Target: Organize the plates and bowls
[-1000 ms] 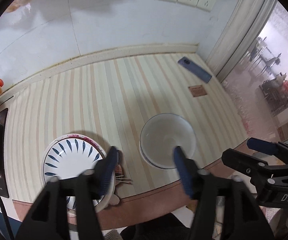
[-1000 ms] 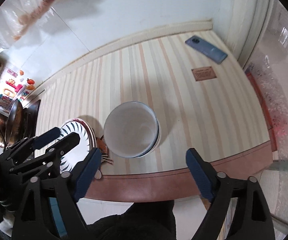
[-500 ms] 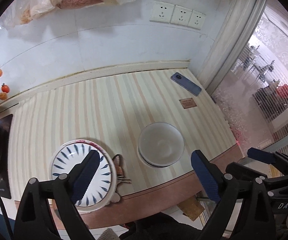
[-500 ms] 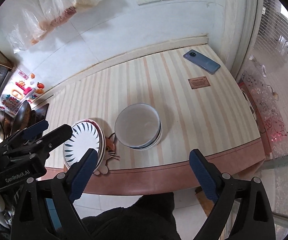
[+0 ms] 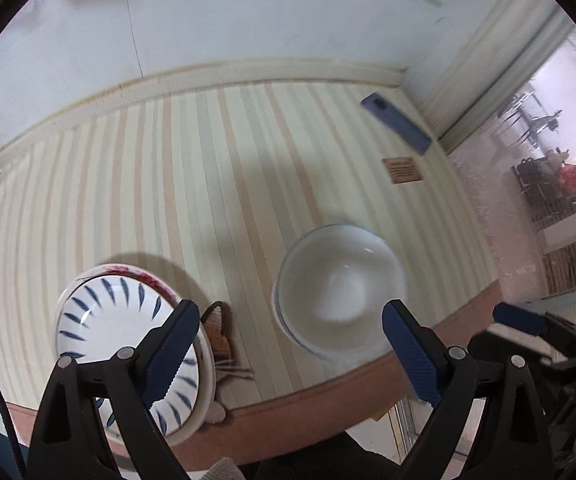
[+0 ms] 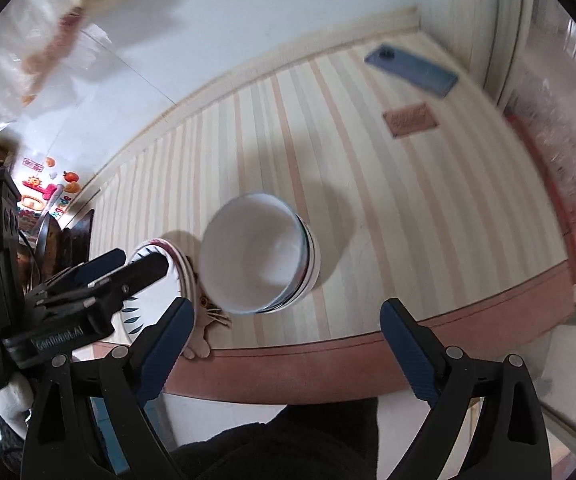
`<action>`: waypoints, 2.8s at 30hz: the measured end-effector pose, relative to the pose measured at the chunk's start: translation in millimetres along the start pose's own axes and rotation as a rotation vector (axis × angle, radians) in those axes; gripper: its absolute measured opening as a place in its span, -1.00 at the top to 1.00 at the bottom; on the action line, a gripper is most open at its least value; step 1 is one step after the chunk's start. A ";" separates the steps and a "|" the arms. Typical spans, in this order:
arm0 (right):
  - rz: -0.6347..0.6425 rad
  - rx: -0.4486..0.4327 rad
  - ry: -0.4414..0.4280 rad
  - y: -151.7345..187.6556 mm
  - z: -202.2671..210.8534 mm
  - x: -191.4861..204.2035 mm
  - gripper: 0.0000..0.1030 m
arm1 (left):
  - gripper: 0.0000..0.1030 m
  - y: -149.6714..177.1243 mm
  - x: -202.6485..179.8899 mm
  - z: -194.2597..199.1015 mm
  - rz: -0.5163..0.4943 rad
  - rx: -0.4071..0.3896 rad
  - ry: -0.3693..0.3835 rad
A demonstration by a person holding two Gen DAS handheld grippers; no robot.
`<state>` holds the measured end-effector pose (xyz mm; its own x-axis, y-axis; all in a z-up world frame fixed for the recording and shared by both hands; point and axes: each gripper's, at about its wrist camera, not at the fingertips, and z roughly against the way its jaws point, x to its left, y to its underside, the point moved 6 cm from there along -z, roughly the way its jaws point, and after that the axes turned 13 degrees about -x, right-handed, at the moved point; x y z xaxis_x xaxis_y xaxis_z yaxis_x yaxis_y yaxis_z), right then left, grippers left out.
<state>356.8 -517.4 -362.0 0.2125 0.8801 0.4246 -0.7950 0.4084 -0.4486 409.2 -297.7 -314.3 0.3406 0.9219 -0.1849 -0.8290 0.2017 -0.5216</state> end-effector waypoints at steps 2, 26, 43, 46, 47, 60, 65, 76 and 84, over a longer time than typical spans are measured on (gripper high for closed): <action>-0.026 0.048 -0.025 0.0 -27.5 -9.1 -0.87 | -0.82 -1.0 5.1 -20.2 0.004 0.033 -0.009; -0.250 0.315 -0.220 14.1 -192.6 -31.8 -0.59 | -0.27 21.7 16.2 -135.0 0.161 0.318 0.175; -0.228 0.339 -0.255 18.4 -202.5 -25.6 -0.15 | 0.11 21.2 6.4 -129.8 0.189 0.278 0.182; -0.216 0.348 -0.258 17.1 -203.1 -24.9 -0.15 | 0.11 22.9 9.0 -128.1 0.209 0.281 0.175; -0.215 0.350 -0.258 16.8 -203.1 -24.3 -0.15 | 0.11 23.1 10.4 -126.7 0.216 0.280 0.171; -0.166 0.354 -0.279 5.2 -194.8 15.5 -0.15 | 0.11 12.4 34.5 -90.8 0.255 0.235 0.160; -0.156 0.356 -0.304 5.4 -188.0 45.9 -0.15 | 0.11 9.4 58.3 -70.6 0.276 0.221 0.147; -0.107 0.389 -0.376 26.6 -198.7 135.9 -0.15 | 0.11 12.7 133.4 -29.8 0.319 0.174 0.082; -0.040 0.433 -0.406 42.2 -221.9 193.8 -0.15 | 0.11 23.9 181.6 -18.6 0.389 0.145 0.036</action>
<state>490.5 -275.9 -473.2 0.0808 0.6680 0.7398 -0.9683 0.2285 -0.1006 459.5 -131.6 -375.8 0.0028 0.9269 -0.3754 -0.9520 -0.1124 -0.2846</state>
